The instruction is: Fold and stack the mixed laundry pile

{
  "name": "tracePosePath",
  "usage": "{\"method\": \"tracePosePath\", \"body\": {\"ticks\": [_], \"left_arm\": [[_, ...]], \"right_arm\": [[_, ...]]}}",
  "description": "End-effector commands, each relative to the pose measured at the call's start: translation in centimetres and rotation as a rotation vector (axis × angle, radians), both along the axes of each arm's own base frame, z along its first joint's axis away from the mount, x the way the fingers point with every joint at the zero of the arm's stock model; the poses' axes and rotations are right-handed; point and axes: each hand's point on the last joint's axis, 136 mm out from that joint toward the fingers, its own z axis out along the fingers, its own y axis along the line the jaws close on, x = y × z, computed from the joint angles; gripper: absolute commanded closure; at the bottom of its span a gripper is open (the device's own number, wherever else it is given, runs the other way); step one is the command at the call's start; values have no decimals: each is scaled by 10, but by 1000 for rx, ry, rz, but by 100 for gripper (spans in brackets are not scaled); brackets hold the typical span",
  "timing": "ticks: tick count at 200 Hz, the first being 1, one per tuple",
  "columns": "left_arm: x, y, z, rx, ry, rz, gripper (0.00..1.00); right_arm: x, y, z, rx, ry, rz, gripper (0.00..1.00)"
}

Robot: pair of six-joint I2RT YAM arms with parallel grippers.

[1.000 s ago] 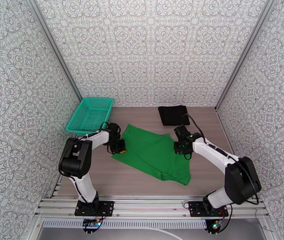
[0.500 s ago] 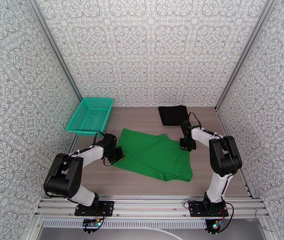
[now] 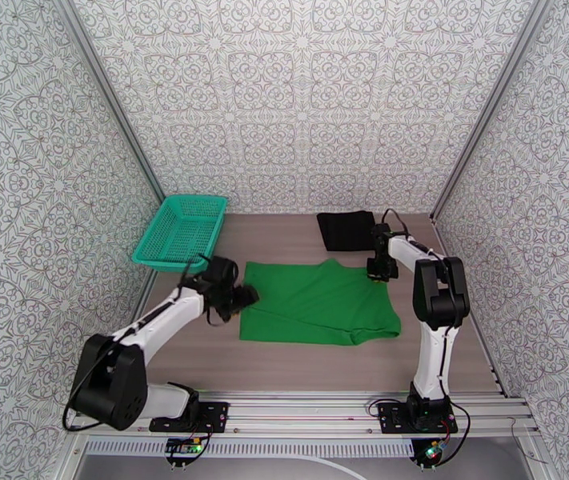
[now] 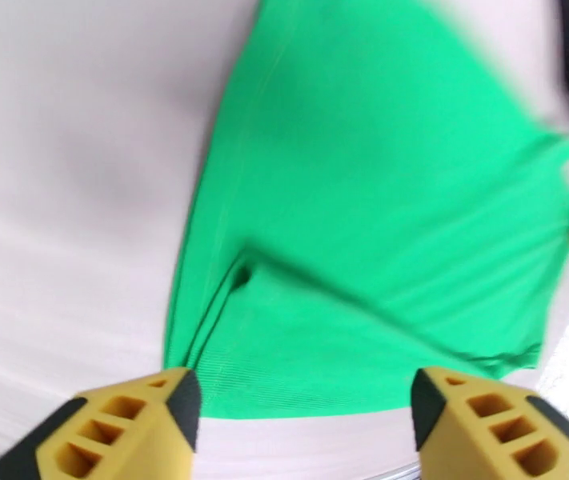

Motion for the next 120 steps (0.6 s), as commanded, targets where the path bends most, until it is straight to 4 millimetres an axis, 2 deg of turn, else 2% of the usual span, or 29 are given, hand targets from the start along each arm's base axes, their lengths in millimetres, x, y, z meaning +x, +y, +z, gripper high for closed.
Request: {"method": "tracePosePath", "body": {"ticks": [1,14,39,57,83,100,120], "left_arm": [[18,19,20,92,-47,-54,26],[39,16,26,113,-80,-129,33],[78,0,15,134,-86,-288,46],[102,-15,8,119,-108,-385,51],[129,-16,-5,214,-119,-487,60],[141,-10,-12,291,-112,-549,57],[147,-11,-20,358,-120,-661,35]], "right_arm": [[9,-8,4,-13,1,31,89],[11,1,9,34,-4,53,89],[9,20,27,130,-40,93,82],[3,29,47,183,-80,117,73],[-11,34,80,210,-136,145,63],[-21,36,96,222,-163,159,60],[-32,40,111,249,-199,174,57]]}}
